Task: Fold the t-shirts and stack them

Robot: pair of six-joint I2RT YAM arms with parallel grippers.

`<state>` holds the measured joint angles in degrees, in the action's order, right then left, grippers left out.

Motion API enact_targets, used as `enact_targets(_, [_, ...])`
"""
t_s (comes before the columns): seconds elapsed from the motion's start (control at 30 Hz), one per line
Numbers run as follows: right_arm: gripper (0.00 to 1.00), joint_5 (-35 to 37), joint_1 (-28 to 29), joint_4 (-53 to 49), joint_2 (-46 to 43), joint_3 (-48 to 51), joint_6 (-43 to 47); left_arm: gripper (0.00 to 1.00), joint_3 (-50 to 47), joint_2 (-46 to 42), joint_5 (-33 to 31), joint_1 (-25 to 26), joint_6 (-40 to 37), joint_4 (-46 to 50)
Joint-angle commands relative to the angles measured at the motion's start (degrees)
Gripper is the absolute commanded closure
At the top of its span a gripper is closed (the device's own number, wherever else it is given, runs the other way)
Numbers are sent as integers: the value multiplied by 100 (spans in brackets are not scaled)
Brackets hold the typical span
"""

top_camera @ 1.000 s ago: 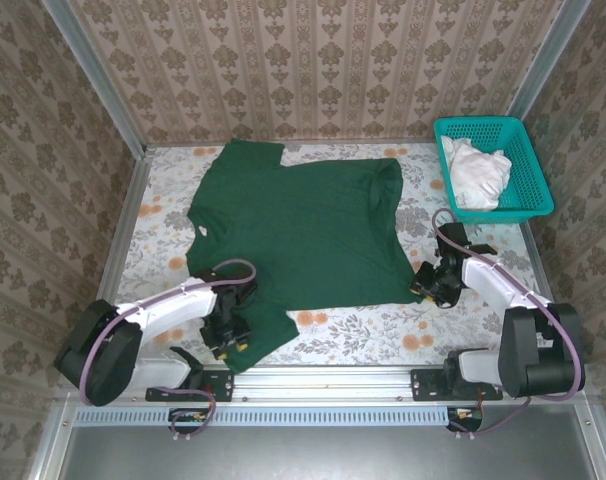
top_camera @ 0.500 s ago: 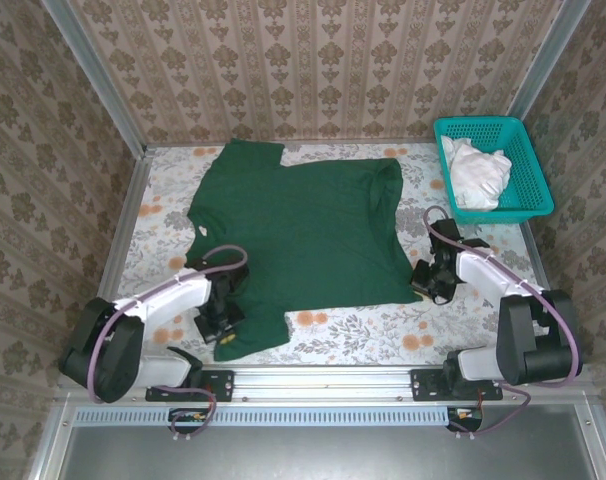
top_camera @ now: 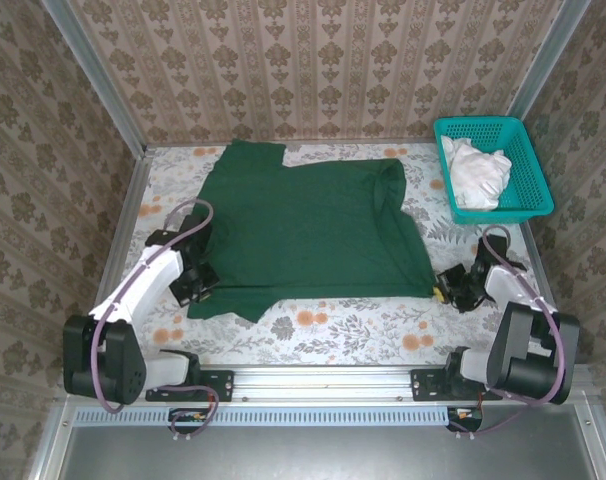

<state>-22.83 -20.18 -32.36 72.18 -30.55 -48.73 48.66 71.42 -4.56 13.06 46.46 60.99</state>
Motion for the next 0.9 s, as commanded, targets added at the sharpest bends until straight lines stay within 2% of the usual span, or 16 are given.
enact_targets(0.0, [99,-115,-251,81,-315,485,-715,100,-338,-494,-327,-239,47,554])
enact_targets(0.13, [95,-21,-252,49,-510,778,-725,100,-331,-677,-180,-299,92,545])
enact_targets(0.23, [74,134,-257,-13,-515,774,-592,100,-395,-454,15,-304,21,463])
enact_targets(0.33, [64,382,-249,-244,-501,483,-292,100,-406,-348,203,-316,12,423])
enact_targets(0.37, [63,502,-244,-337,-533,357,-182,93,-387,-361,244,-313,3,435])
enact_targets(0.43, [63,670,-195,-517,-532,63,85,70,-275,-392,141,-322,-20,515])
enact_targets(0.47, [63,732,-76,-576,-507,-129,244,65,-177,-392,116,-335,-63,539])
enact_targets(0.57, [60,1134,758,-753,-235,-843,688,49,308,-287,0,-354,-137,604])
enact_targets(0.6, [58,1279,1121,-789,-95,-1083,755,46,506,-213,-1,-348,-160,585])
enact_targets(0.7, [56,1325,2029,-589,466,-1694,744,44,1113,133,-64,-348,-255,503])
enact_targets(0.77, [55,1607,2608,-628,1105,-2306,782,44,1528,458,-123,-357,-398,295])
enact_targets(0.87, [53,1884,3202,-726,2023,-3302,1025,47,2047,1151,106,-409,-699,-214])
